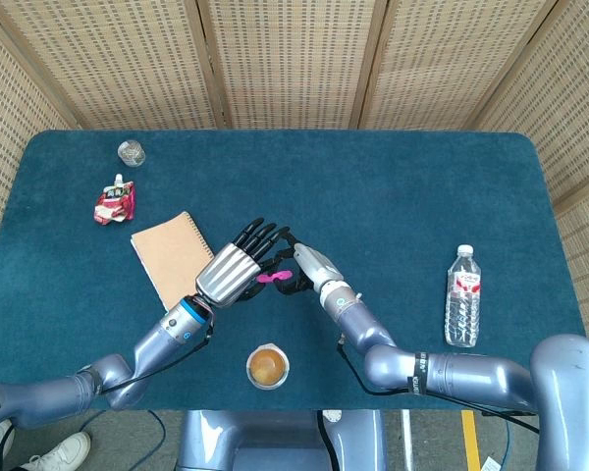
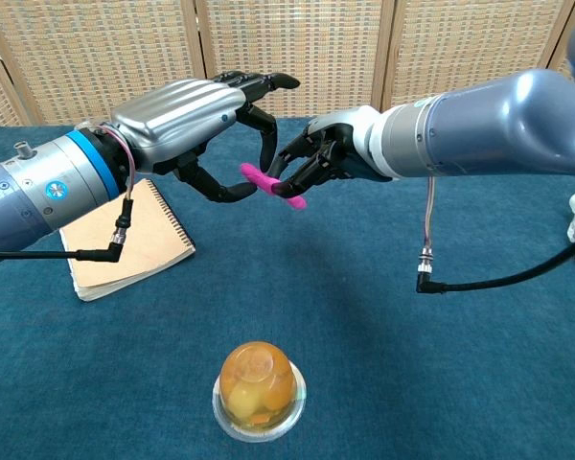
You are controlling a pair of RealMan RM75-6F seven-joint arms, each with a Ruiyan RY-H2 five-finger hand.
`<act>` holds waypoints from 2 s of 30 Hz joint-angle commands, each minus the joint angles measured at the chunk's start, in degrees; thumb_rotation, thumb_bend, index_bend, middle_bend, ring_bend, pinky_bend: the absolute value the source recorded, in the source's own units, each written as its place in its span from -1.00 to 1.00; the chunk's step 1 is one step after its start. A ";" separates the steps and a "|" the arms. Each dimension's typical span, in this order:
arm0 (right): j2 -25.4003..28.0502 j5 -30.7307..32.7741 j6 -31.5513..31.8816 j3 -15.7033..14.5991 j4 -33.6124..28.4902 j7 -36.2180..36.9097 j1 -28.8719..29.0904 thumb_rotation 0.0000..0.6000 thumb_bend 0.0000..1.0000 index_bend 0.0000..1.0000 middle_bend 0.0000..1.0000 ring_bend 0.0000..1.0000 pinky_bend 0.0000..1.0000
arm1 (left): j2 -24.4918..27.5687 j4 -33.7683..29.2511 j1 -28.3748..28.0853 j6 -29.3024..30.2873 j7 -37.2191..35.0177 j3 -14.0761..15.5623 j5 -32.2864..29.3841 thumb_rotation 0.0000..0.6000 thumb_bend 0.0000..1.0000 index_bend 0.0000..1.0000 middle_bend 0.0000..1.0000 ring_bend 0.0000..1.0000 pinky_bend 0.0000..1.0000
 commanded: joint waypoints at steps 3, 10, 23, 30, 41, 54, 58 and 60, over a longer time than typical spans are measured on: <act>0.22 -0.10 -0.06 -0.11 -0.05 0.21 -0.17 1.00 0.46 0.35 -0.91 -1.00 -1.00 | -0.36 0.20 -0.14 -0.41 0.32 0.18 -0.38 1.00 -0.27 0.08 -1.00 -1.00 -1.00; 0.49 -0.29 -0.25 -0.20 -0.11 0.46 -0.30 1.00 0.46 0.35 -0.91 -1.00 -1.00 | -0.62 0.34 -0.33 -0.64 0.62 0.15 -0.82 1.00 -0.27 0.08 -1.00 -1.00 -1.00; 0.96 -1.07 -1.08 -0.51 0.31 1.42 -0.84 1.00 0.47 0.35 -0.91 -1.00 -1.00 | -1.10 0.73 -0.92 -1.14 1.08 -0.07 -1.59 1.00 -0.05 0.23 -1.00 -1.00 -1.00; 1.26 -1.38 -0.76 -0.74 -0.09 1.71 -1.16 1.00 0.47 0.35 -0.91 -1.00 -1.00 | -1.27 0.89 -1.03 -0.86 1.78 -0.12 -1.71 1.00 -0.03 0.37 -1.00 -1.00 -1.00; 1.61 -1.77 -0.30 -1.01 -0.10 2.00 -1.61 1.00 0.47 0.36 -0.91 -1.00 -1.00 | -0.13 0.65 -0.38 0.04 1.09 0.09 -1.90 1.00 -0.02 0.60 -1.00 -1.00 -1.00; 2.55 -2.34 -0.12 -1.37 -0.30 2.51 -2.79 1.00 0.48 0.39 -0.90 -1.00 -1.00 | 2.29 0.97 0.72 1.11 -0.17 0.07 -2.36 1.00 -0.02 0.63 -1.00 -1.00 -1.00; 3.11 -2.35 0.18 -1.47 -0.65 2.52 -3.16 1.00 0.48 0.40 -0.90 -1.00 -1.00 | 3.44 1.29 1.29 1.80 -1.12 -0.19 -2.68 1.00 -0.02 0.63 -1.00 -1.00 -1.00; 3.33 -2.34 0.30 -1.61 -0.72 2.43 -3.30 1.00 0.48 0.40 -0.90 -1.00 -1.00 | 4.09 1.38 1.55 2.14 -1.57 -0.42 -2.89 1.00 -0.02 0.63 -1.00 -1.00 -1.00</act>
